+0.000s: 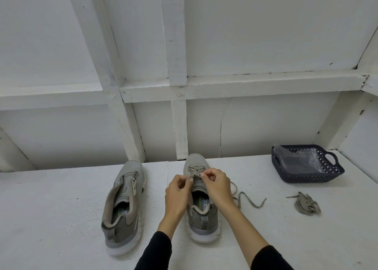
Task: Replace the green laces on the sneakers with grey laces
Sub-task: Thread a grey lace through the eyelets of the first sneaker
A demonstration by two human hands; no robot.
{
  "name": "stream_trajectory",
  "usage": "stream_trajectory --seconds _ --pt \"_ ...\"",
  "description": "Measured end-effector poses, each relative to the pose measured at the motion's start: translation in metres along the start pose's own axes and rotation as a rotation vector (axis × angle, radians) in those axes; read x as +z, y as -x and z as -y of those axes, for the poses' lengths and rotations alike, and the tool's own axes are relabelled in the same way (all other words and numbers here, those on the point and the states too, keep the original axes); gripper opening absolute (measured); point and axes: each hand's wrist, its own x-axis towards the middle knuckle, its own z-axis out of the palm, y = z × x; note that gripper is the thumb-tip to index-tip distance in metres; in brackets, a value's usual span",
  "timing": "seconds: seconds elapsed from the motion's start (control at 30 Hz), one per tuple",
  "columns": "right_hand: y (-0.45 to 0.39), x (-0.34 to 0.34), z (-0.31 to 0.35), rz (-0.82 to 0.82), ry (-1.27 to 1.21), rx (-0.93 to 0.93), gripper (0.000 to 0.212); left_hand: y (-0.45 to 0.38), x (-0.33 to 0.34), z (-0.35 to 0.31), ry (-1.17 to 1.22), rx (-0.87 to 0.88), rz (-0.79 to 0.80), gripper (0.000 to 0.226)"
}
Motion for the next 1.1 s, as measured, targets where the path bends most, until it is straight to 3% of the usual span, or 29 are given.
stream_trajectory --seconds 0.13,0.37,0.73,0.97,1.1 --pt "0.001 0.006 -0.001 0.021 0.11 -0.075 0.005 -0.002 -0.002 -0.003 0.122 -0.092 -0.009 0.008" --pt "0.0 0.01 0.0 0.074 0.195 -0.11 0.008 -0.007 -0.01 -0.007 0.314 -0.23 0.11 0.014" --pt "0.002 0.012 0.003 0.107 0.228 -0.13 0.009 -0.011 -0.014 -0.004 0.316 -0.196 0.182 0.009" --pt "0.008 0.007 0.015 0.106 0.478 -0.256 0.011 -0.012 -0.018 -0.007 0.337 -0.163 0.205 0.028" --pt "0.01 0.004 0.021 0.098 0.54 -0.294 0.014 -0.016 -0.016 -0.004 0.326 -0.163 0.152 0.02"
